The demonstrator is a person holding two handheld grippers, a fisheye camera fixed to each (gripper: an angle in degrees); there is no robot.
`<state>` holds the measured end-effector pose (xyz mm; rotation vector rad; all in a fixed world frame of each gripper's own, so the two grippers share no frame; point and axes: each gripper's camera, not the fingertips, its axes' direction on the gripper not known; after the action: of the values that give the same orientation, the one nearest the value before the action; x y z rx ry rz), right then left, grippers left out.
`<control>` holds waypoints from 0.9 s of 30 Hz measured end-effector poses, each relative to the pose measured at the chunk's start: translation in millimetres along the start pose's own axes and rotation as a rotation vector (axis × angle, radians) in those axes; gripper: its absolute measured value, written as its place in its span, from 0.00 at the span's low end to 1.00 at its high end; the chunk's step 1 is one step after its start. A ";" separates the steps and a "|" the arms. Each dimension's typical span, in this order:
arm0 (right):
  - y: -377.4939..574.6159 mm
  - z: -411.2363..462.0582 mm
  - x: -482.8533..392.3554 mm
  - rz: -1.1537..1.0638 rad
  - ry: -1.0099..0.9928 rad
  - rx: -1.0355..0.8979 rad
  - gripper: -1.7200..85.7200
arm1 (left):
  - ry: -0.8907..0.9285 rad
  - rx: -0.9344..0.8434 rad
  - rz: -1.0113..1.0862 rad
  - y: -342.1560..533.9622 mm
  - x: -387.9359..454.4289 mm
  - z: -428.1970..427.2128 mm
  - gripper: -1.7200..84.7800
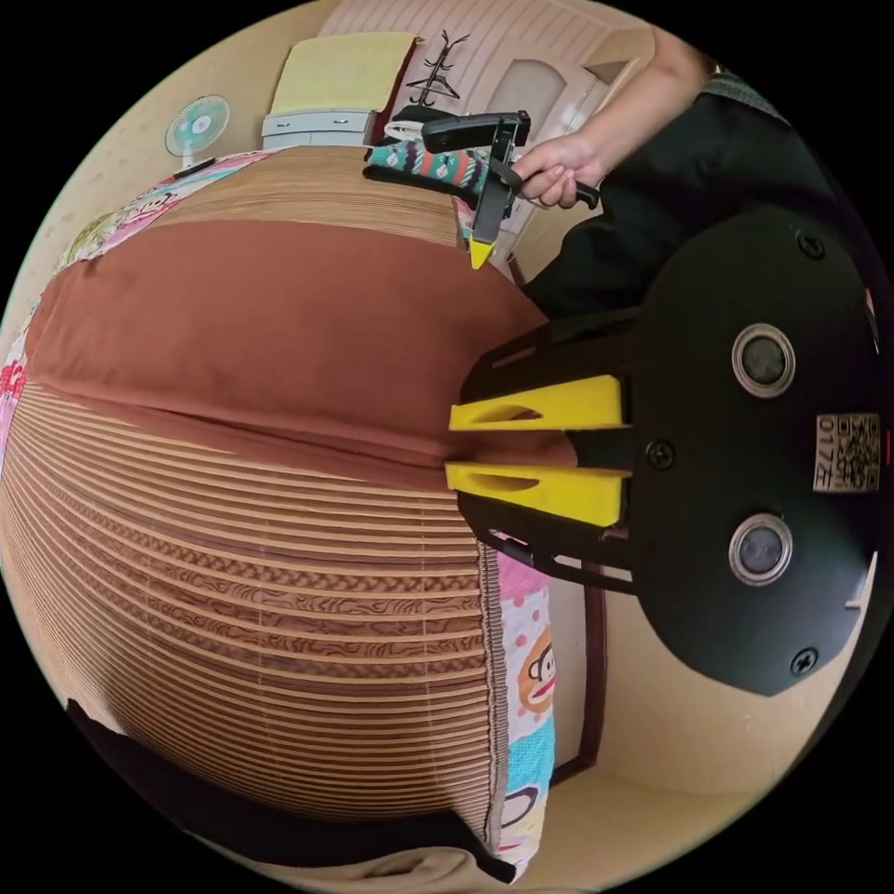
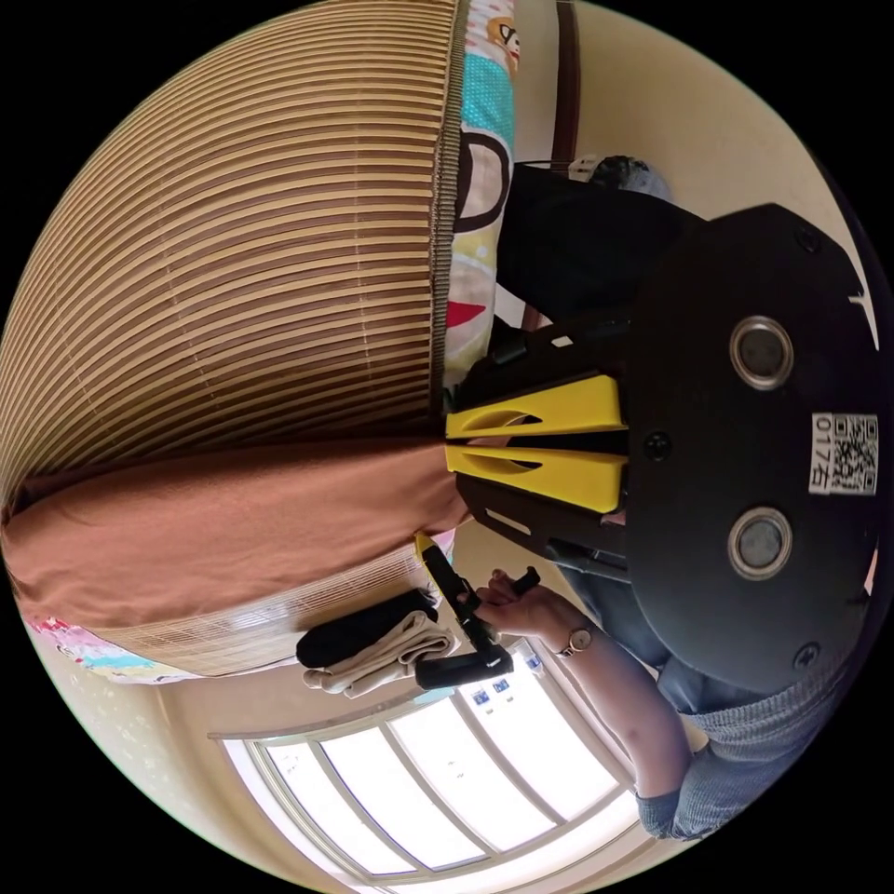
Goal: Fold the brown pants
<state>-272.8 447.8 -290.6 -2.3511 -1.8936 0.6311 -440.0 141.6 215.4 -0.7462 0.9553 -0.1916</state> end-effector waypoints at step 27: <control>-8.2 -17.3 -55.7 -0.147 0.062 0.110 0.13 | 0.157 0.192 -0.036 -42.9 -34.1 -39.2 0.15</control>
<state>-283.4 400.5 -256.9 -2.1176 -1.9305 0.6237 -483.9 106.3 252.5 -0.5771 1.0563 -0.3724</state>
